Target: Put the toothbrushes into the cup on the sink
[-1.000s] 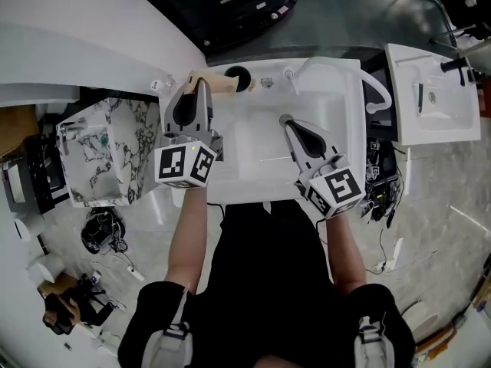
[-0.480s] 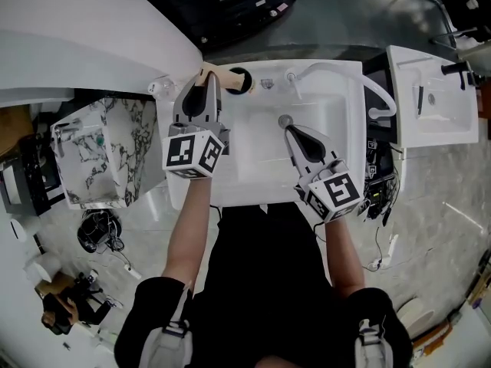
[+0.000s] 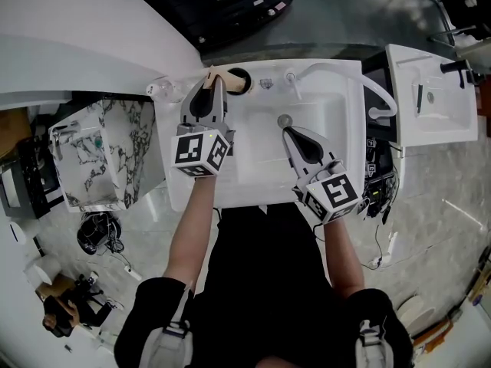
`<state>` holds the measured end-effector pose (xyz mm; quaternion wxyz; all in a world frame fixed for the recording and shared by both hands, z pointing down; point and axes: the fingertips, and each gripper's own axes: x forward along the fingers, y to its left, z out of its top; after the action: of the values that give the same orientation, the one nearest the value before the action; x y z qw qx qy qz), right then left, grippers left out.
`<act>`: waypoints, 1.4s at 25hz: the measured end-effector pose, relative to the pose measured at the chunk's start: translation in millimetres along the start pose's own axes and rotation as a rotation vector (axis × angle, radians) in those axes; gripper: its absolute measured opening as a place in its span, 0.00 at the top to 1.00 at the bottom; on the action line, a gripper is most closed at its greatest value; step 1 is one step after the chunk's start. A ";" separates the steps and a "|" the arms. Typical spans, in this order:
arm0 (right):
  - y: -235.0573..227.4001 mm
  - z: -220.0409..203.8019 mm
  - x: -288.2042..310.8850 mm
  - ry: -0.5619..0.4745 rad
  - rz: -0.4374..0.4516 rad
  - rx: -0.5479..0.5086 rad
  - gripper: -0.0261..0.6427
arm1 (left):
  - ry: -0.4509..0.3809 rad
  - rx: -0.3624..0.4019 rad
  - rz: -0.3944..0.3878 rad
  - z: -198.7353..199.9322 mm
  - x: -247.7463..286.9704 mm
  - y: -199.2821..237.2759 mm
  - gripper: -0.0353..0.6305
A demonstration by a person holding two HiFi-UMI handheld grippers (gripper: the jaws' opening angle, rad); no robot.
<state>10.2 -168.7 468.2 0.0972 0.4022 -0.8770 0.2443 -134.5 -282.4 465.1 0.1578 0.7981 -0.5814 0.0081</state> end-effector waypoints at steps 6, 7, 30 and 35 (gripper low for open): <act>0.9 -0.7 1.6 0.006 -0.001 -0.001 0.91 | 0.032 -0.016 0.011 -16.1 3.7 5.1 0.87; 1.1 -0.7 2.2 0.006 -0.001 0.000 0.91 | 0.040 -0.011 0.012 -18.9 4.3 5.3 0.87; 5.5 -9.8 10.5 0.038 0.006 0.014 0.91 | 0.129 0.004 0.018 -61.0 10.2 14.2 0.86; 4.3 -12.0 12.5 0.044 0.005 0.019 0.91 | 0.119 -0.009 0.024 -62.3 11.7 17.4 0.86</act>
<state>-1.6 -168.5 481.6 0.1120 0.3954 -0.8733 0.2616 -136.2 -281.7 530.8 0.1956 0.7884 -0.5806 0.0548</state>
